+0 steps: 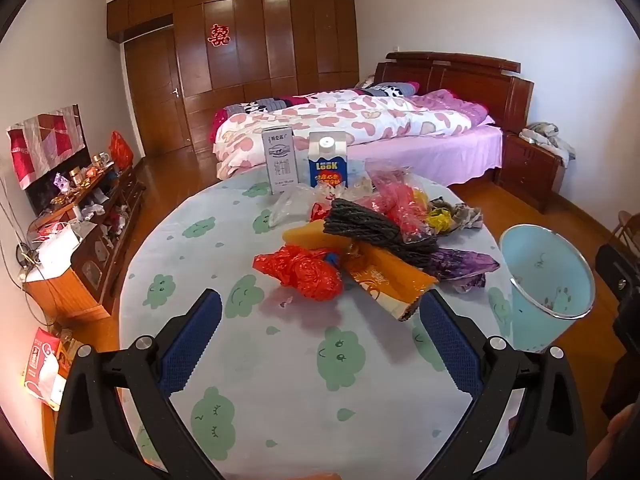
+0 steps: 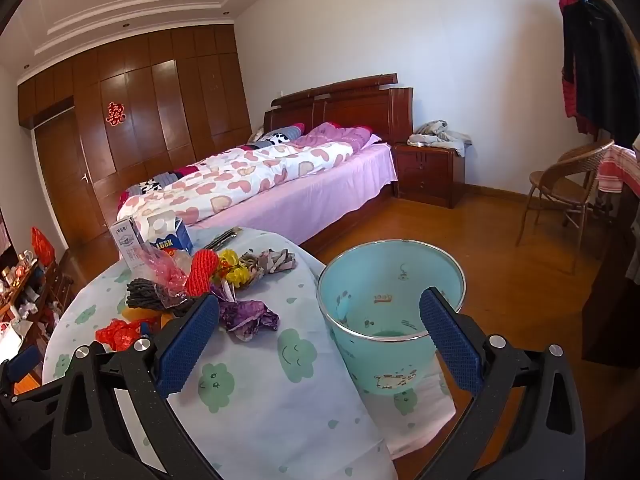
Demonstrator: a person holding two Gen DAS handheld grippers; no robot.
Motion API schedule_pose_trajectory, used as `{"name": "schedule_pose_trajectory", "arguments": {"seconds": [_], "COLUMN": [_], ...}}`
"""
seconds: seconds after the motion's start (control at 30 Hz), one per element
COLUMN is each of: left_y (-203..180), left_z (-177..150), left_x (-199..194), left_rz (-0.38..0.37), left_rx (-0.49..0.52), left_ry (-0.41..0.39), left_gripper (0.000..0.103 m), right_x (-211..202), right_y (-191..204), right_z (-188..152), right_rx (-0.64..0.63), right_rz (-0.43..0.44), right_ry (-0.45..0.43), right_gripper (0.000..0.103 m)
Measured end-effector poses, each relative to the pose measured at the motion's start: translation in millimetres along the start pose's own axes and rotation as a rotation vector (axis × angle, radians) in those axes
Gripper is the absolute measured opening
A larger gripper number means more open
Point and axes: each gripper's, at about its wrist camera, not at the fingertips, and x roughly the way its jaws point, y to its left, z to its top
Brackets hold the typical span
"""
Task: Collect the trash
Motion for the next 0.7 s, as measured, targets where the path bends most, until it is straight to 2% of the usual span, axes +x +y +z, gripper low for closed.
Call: {"name": "schedule_pose_trajectory", "arguments": {"seconds": [0.27,0.47,0.7], "left_y": [-5,5,3], "left_z": [3,-1,-1], "left_x": [-4,-1,0], "left_rz": [-0.035,-0.024,-0.02], "left_rx": [-0.012,-0.026,-0.012], "left_ry": [-0.008,-0.003,-0.002], "left_gripper": [0.097,0.097,0.097], "right_x": [1,6,6], "right_y": [0,-10,-1], "right_z": [-1,-3,-1], "right_rx": [-0.003,0.001,-0.017], "right_rz": [-0.003,-0.009,-0.024], "right_ry": [0.007,0.007,0.022], "right_gripper": [0.098,0.098,0.098]}}
